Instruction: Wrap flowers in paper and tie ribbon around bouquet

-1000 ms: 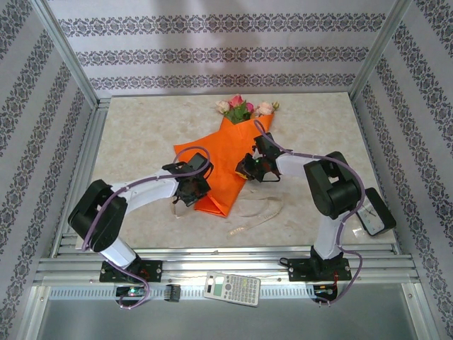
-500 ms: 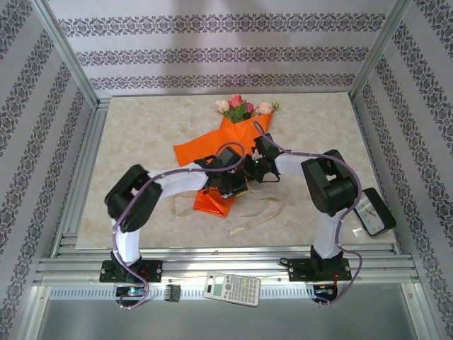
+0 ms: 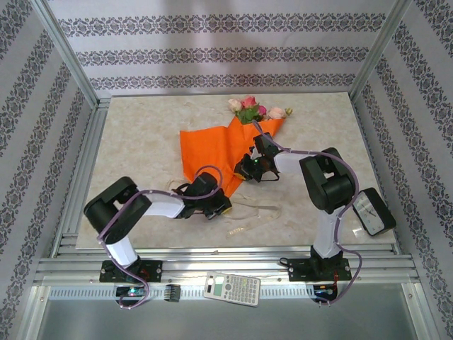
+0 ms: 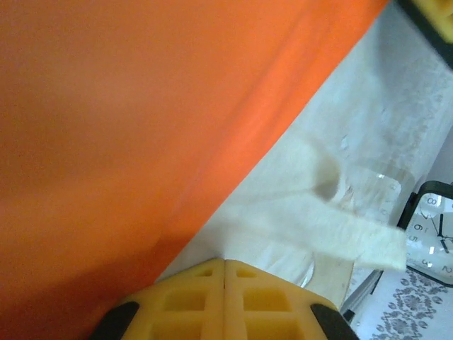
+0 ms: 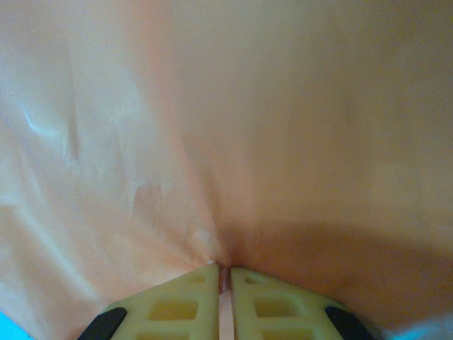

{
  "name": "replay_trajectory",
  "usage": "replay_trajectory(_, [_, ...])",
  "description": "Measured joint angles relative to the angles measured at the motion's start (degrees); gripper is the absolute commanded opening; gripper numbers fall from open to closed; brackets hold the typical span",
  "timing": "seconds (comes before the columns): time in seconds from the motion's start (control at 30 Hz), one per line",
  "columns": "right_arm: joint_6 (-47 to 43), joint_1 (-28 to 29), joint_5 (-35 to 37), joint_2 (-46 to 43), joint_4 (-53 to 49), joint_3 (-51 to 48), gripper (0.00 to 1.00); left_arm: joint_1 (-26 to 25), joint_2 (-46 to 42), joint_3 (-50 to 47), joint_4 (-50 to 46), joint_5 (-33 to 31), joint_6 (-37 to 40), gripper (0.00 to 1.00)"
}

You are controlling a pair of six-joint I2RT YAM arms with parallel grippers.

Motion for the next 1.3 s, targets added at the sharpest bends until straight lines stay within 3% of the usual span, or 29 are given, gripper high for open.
replay_trajectory(0.1, [-0.7,-0.2,-0.3,0.4,-0.5,0.7,0.12,0.2,-4.5,-0.5,-3.0,-0.2,-2.2,0.09])
replay_trajectory(0.3, [-2.1,-0.3,-0.4,0.9,-1.7,1.7,0.13,3.7,-8.9,7.5,-10.2,-2.2,-3.1,0.18])
replay_trajectory(0.57, [-4.6,-1.0,-0.5,2.6,-5.0,5.2,0.15,13.6,-3.5,11.0,-19.3,-4.1,2.3,0.12])
replay_trajectory(0.7, [-5.6,-1.9,-0.6,3.8,-6.7,7.5,0.16,16.9,0.0,7.9,-18.7,-3.6,4.7,0.09])
replay_trajectory(1.07, [-8.4,-4.0,-1.7,8.1,-11.4,14.9,0.21,14.5,0.6,5.2,-10.1,-1.4,2.6,0.07])
replay_trajectory(1.17, [-9.1,-5.1,-2.9,9.7,-12.7,17.8,0.28,11.3,1.3,5.7,-9.1,-0.6,0.4,0.17])
replay_trajectory(1.3, [-10.4,-6.1,-3.0,10.0,-13.6,20.2,0.35,10.0,-0.7,8.1,-13.9,-1.2,0.2,0.45])
